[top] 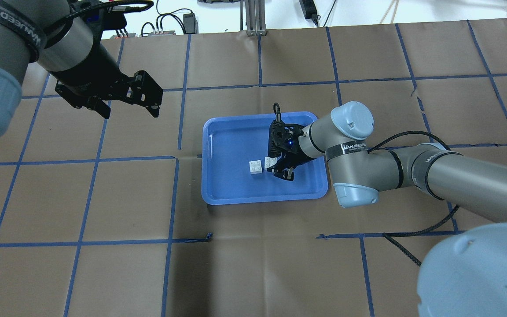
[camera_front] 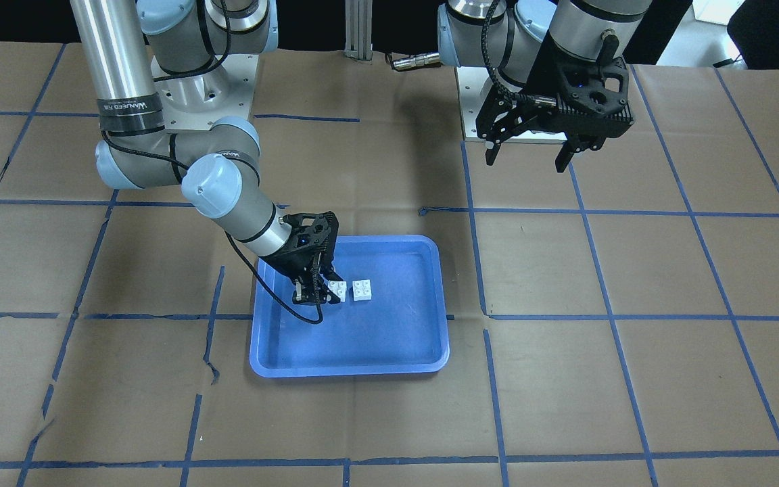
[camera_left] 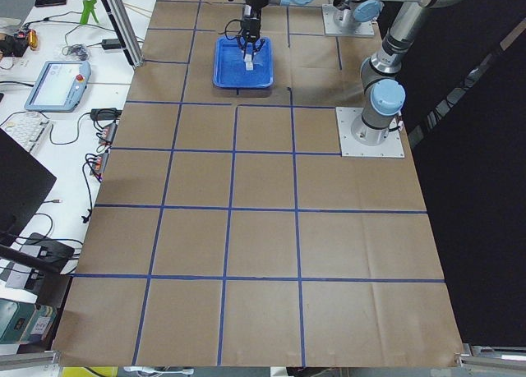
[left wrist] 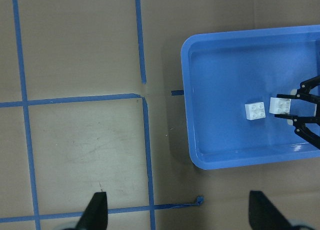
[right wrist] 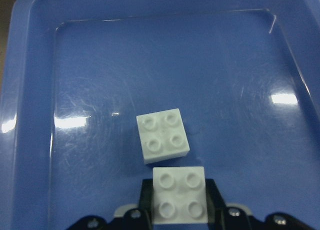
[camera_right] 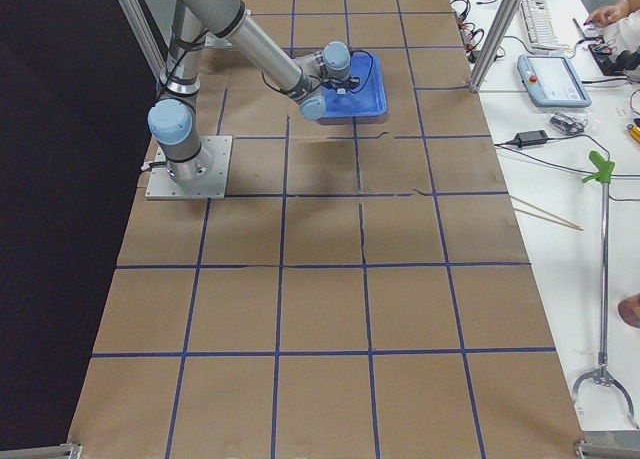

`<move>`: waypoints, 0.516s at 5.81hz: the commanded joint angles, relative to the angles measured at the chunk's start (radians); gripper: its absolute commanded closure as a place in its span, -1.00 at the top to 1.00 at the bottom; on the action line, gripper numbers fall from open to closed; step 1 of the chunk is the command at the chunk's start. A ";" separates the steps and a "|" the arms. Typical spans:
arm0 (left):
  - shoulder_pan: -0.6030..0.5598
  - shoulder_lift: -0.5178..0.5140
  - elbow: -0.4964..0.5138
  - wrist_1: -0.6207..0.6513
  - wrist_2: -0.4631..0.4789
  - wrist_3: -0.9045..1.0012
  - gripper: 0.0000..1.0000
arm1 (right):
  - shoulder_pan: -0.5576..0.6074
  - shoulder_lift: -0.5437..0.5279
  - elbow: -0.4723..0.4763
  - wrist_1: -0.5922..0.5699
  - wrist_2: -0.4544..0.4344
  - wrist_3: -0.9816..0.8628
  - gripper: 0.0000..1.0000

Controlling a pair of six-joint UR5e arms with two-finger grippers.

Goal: Assemble white blocks and place on blue tray

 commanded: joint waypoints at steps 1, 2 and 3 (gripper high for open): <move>0.001 0.001 0.001 0.000 0.000 0.001 0.98 | 0.003 0.004 0.000 -0.004 0.006 0.003 -0.37; 0.001 0.001 0.001 0.000 0.000 0.001 0.98 | 0.005 0.004 0.000 -0.004 0.006 0.007 -0.37; 0.001 0.001 0.003 0.000 0.000 -0.001 0.98 | 0.008 0.004 0.000 -0.005 0.007 0.009 -0.37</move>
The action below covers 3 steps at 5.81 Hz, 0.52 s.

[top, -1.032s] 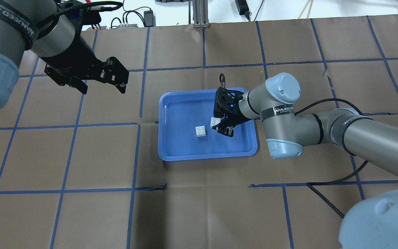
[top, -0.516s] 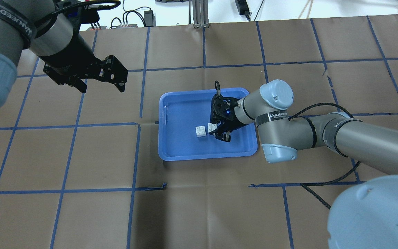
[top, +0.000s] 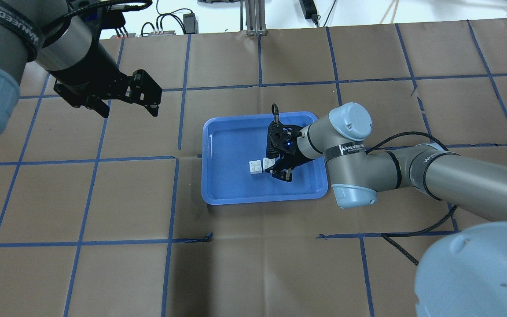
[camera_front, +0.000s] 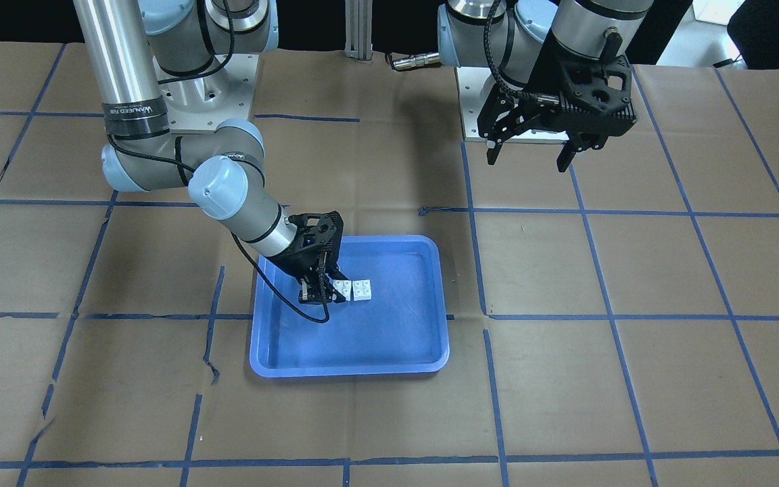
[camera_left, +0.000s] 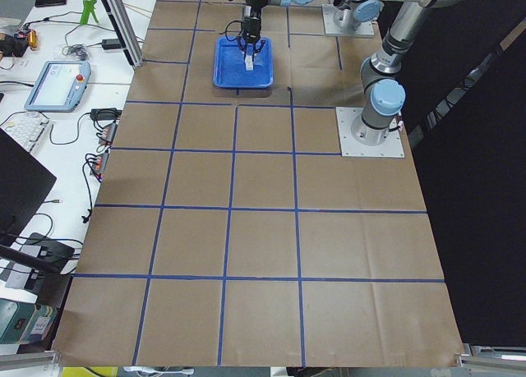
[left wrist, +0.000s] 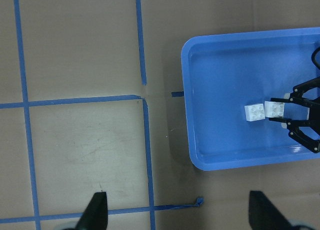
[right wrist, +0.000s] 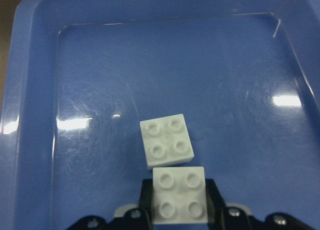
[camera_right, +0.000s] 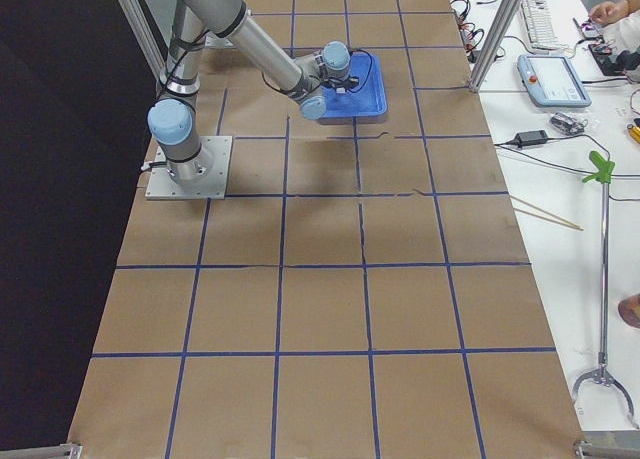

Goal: Assemble white blocks and place on blue tray

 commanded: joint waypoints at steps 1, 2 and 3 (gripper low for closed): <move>0.002 0.000 0.001 0.000 0.000 -0.001 0.98 | 0.007 0.000 0.000 -0.004 0.003 0.005 -0.37; 0.003 0.000 0.001 0.002 0.000 0.001 0.98 | 0.008 0.000 0.000 -0.004 0.004 0.016 -0.37; 0.003 0.000 0.001 0.002 0.000 -0.001 0.98 | 0.008 0.000 0.000 -0.004 0.003 0.016 -0.37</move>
